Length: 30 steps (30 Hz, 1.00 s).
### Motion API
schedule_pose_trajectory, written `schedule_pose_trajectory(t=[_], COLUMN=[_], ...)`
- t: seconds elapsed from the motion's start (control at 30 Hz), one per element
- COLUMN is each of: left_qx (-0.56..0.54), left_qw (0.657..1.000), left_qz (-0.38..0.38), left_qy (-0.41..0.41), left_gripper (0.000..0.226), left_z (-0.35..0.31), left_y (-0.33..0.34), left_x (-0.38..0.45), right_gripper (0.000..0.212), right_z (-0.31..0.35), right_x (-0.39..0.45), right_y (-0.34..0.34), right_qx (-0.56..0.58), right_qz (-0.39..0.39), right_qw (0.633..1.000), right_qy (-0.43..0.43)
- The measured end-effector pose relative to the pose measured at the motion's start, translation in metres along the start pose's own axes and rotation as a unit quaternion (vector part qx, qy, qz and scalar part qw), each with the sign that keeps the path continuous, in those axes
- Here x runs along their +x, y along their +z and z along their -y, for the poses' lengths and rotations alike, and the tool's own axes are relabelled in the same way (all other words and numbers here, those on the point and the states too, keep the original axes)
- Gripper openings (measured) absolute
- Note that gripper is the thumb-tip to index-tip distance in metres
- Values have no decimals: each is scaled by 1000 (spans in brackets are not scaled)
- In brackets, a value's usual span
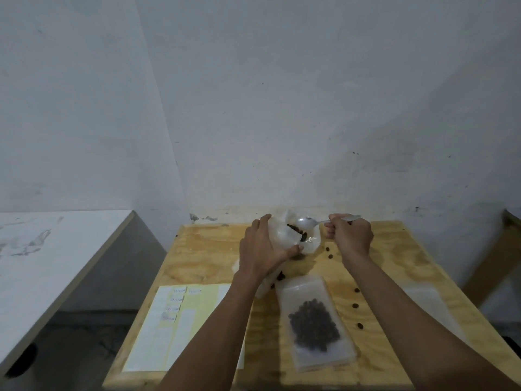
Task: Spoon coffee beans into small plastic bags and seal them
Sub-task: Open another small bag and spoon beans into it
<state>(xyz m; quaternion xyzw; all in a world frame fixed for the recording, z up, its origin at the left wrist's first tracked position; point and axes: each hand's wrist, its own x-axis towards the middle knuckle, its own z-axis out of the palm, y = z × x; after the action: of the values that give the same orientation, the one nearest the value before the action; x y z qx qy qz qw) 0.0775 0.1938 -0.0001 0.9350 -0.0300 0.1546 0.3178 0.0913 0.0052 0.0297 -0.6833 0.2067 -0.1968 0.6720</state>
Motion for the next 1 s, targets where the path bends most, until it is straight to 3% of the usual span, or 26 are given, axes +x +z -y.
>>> schedule_pose_trajectory(t=[0.2, 0.27, 0.33, 0.37, 0.4, 0.47, 0.5, 0.57, 0.67, 0.83, 1.0], left_qx=[-33, -47, -59, -61, -62, -67, -74, -97, -168, -251, -343], left_qw=[999, 998, 997, 996, 996, 995, 994, 990, 976, 958, 926], left_qz=[-37, -46, -54, -57, -60, -68, -76, -100, -123, -131, -158], left_qy=[-6, -3, -1, -1, -2, -8, -13, -28, -63, -51, -12], left_gripper=[113, 113, 110, 109, 110, 113, 112, 108, 103, 83, 42], left_z=[-1, -3, -1, 0, 1, 1, -1, -6, -18, -30, -41], left_y=[1, 3, 5, 6, 6, 6, 4, -1, -14, -39, -61], left_x=[1, 2, 4, 5, 6, 8, 9, 12, 17, 16, 4], right_gripper=[7, 30, 76, 90, 92, 65, 47, 26, 29, 24, 25], right_z=[-33, -34, -28, -24, -19, -8, -2, 15, 37, 58, 65], right_x=[5, 4, 0, -3, -5, -9, -10, -14, -24, -44, -54], right_y=[20, 27, 31, 30, 29, 25, 23, 20, 20, 25, 21], right_qx=[-70, -146, -204, -218, -226, -215, -181, -112, -61, 7, -17], right_qz=[17, 22, -19, -54, -85, -89, -44, 109, 282, 277, 165], right_qw=[991, 981, 970, 969, 969, 969, 973, 979, 956, 960, 977], right_qy=[110, 126, 133, 103, 48, -86, -134, -132, -58, -40, -134])
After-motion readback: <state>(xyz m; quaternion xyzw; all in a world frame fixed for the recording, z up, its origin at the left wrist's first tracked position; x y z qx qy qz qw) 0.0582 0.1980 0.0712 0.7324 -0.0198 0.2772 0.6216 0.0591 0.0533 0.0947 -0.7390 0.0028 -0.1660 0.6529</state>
